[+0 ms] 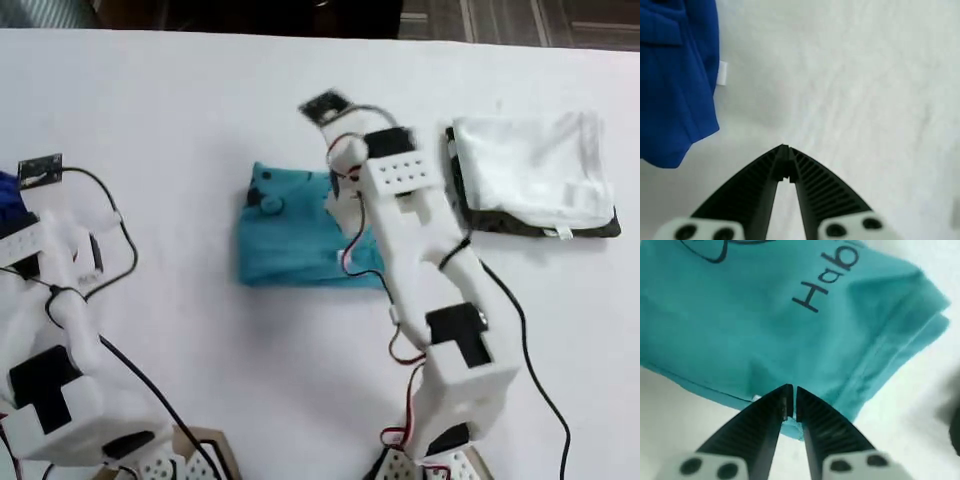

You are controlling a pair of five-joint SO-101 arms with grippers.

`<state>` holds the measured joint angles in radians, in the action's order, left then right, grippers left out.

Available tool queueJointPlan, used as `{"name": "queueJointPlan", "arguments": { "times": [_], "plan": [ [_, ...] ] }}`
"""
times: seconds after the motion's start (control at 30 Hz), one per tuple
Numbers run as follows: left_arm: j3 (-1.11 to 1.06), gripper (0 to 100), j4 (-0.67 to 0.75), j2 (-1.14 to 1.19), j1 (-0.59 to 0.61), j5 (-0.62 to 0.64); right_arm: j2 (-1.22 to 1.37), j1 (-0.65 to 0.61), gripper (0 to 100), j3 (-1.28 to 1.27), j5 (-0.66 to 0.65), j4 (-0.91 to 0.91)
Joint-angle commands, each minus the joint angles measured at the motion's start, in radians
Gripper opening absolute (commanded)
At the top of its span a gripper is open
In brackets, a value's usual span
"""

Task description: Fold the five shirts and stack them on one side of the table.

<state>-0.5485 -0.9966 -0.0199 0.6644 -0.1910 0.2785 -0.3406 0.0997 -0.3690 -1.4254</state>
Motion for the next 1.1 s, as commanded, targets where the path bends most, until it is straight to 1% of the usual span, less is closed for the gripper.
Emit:
{"name": "queueJointPlan", "arguments": {
  "times": [0.0,0.13,0.3,0.43,0.53,0.7,0.83,0.97,1.07],
  "plan": [
    [0.001,3,0.012,-0.054,0.005,-0.005,0.019,-0.004,1.9,-0.023,0.014,0.012],
    [0.005,3,0.012,-0.054,0.005,-0.005,-0.005,-0.004,1.9,-0.031,0.009,-0.053],
    [-0.002,3,0.049,-0.052,0.003,-0.003,0.010,-0.004,1.9,-0.040,0.006,-0.119],
    [-0.001,3,0.046,-0.052,-0.018,-0.003,0.035,-0.004,1.9,-0.104,-0.046,-0.099],
    [-0.002,3,0.040,-0.052,-0.037,-0.002,0.016,-0.002,1.9,-0.158,-0.061,-0.077],
    [-0.002,3,0.040,-0.052,-0.038,-0.002,-0.147,-0.002,1.9,-0.189,-0.061,-0.082],
    [-0.002,3,0.040,-0.052,-0.040,-0.002,-0.274,0.004,1.9,-0.219,-0.055,0.030],
    [-0.002,3,0.040,-0.052,-0.040,-0.002,-0.245,0.007,1.9,-0.313,-0.058,0.168],
    [-0.002,3,0.040,-0.052,-0.040,-0.002,-0.183,0.018,1.9,-0.361,-0.060,0.219]
  ]
}}
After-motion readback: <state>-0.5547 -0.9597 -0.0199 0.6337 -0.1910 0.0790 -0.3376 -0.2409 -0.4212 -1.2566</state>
